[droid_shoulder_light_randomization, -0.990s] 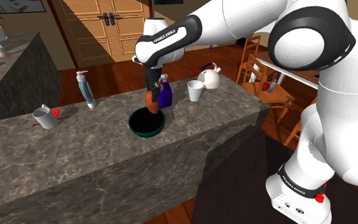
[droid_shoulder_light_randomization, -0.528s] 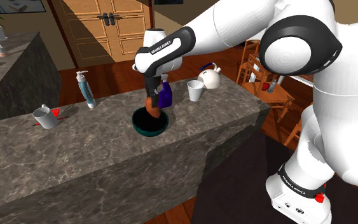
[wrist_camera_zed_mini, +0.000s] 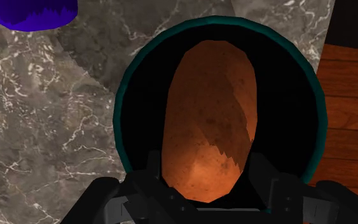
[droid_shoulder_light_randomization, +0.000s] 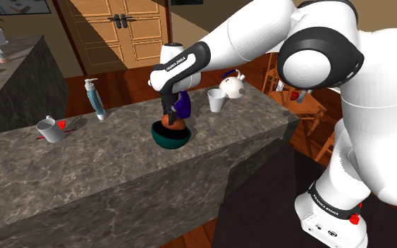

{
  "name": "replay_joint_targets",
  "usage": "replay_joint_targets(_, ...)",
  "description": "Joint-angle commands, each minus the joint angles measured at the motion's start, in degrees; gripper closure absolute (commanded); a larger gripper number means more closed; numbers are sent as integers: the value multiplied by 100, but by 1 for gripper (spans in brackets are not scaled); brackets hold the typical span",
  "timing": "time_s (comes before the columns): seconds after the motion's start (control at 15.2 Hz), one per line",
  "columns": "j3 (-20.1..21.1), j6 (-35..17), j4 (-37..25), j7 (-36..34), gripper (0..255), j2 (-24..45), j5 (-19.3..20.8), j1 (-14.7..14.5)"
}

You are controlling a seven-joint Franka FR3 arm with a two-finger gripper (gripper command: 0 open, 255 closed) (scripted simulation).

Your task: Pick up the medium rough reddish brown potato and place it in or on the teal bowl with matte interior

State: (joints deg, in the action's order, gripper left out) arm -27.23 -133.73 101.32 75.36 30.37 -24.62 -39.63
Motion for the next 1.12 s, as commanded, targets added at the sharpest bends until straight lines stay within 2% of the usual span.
replay_joint_targets(0.0, 23, -49, 43, 24, 255, 59, -28, 12)
replay_joint_targets(0.46, 20, -48, 42, 26, 255, 61, -31, 10)
replay_joint_targets(0.53, 11, -49, 71, 32, 0, 33, -22, 7)
replay_joint_targets(0.86, 20, -48, 42, 26, 0, 60, -31, 10)
replay_joint_targets(1.06, -152, 308, 48, -121, 0, -336, 218, -102)
